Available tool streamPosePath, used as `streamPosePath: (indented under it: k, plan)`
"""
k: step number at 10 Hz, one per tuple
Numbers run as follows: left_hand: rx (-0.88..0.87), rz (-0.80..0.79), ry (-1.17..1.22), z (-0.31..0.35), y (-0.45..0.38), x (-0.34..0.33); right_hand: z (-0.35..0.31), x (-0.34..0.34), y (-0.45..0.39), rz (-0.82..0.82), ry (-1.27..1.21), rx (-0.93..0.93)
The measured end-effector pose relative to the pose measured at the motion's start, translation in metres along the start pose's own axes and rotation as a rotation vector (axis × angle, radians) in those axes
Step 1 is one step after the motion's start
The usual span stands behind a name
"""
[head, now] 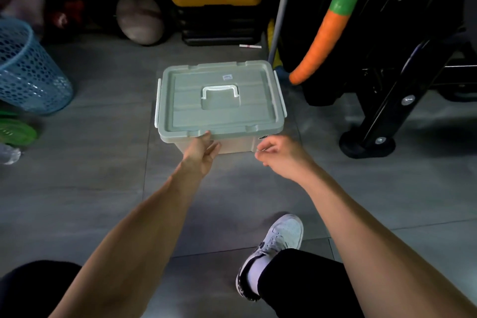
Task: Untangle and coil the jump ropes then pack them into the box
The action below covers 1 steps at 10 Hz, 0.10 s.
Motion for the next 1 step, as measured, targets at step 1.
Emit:
streamPosePath:
  k: [1]
  plan:
    - [-0.047,0.057,-0.203,0.0014,0.0099,0.0207,-0.0111,-0.0021,0.0082,0.031,0.046,0.018]
Point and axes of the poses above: each hand's wrist, its own y-axis away from the middle knuckle, its own x-axis out of the back of the hand, z = x × y, the point moved 6 cm from there along -y, towards the middle knuckle, and after that the axes turned 11 degrees about -y, right-handed, at the moved point
